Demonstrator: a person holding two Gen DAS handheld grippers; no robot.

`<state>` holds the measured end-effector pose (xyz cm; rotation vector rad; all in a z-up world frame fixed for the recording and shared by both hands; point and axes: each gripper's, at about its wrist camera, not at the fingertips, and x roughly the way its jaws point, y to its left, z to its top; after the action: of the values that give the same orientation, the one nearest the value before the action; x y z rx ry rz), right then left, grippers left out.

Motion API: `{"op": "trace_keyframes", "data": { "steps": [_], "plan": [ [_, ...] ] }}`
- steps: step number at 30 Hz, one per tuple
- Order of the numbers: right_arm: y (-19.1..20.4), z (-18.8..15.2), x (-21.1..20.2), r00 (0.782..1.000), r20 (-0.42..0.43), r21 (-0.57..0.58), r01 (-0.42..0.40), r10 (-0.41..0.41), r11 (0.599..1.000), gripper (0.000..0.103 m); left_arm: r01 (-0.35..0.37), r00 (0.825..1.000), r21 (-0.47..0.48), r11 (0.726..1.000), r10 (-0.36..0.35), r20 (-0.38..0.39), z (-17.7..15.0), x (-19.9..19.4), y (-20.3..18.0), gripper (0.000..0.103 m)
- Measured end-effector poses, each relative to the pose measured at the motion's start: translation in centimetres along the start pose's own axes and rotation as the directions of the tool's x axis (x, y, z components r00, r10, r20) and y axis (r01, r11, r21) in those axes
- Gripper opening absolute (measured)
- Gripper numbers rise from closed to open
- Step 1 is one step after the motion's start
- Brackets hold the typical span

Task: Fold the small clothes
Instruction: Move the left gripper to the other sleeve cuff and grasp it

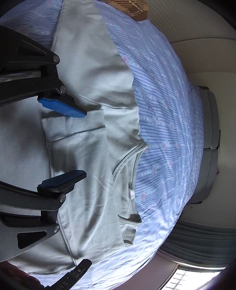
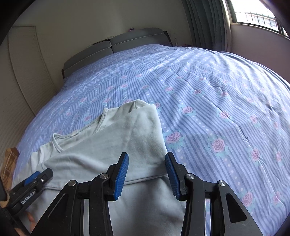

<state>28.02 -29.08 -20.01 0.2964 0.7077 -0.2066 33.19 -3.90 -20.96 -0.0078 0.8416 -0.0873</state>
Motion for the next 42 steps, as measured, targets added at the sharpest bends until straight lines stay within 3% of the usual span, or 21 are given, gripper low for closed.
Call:
{"op": "trace_keyframes", "data": {
  "steps": [5,9,16,21,30,36,42],
  "plan": [
    [-1.3,-0.3,1.4,0.993,-0.079,0.012,0.086,-0.085,0.996,0.044,0.000,1.000,-0.033,0.999,-0.001,-0.013,-0.3,0.5,1.1,0.061],
    [-1.3,-0.3,1.0,0.980,-0.061,-0.023,0.188,-0.189,0.982,0.054,-0.024,1.000,-0.007,1.000,0.024,-0.005,-0.6,0.3,0.7,0.061],
    [-1.7,-0.4,0.4,0.970,-0.057,-0.013,0.236,-0.236,0.972,0.060,-0.032,0.999,-0.036,0.999,0.033,0.007,-0.8,-0.8,1.4,0.060],
    [-0.5,0.3,-3.1,0.990,0.062,0.023,0.127,-0.128,0.992,0.062,-0.020,0.999,-0.075,0.997,0.022,0.028,-1.3,-3.3,3.0,0.060],
    [9.0,-2.4,-7.6,0.990,0.129,-0.141,-0.033,0.052,0.989,0.062,-0.109,0.992,-0.151,0.982,0.116,0.042,-3.3,-9.4,12.1,0.060],
    [16.3,-4.5,-9.9,0.986,0.104,-0.183,-0.112,0.132,0.977,0.062,-0.172,0.980,-0.234,0.957,0.191,0.063,-4.7,-13.0,20.5,0.061],
    [23.5,-6.7,-11.4,0.973,0.052,-0.208,-0.212,0.227,0.955,0.062,-0.157,0.979,-0.342,0.926,0.191,0.065,-6.0,-13.4,28.4,0.060]
  ]
}}
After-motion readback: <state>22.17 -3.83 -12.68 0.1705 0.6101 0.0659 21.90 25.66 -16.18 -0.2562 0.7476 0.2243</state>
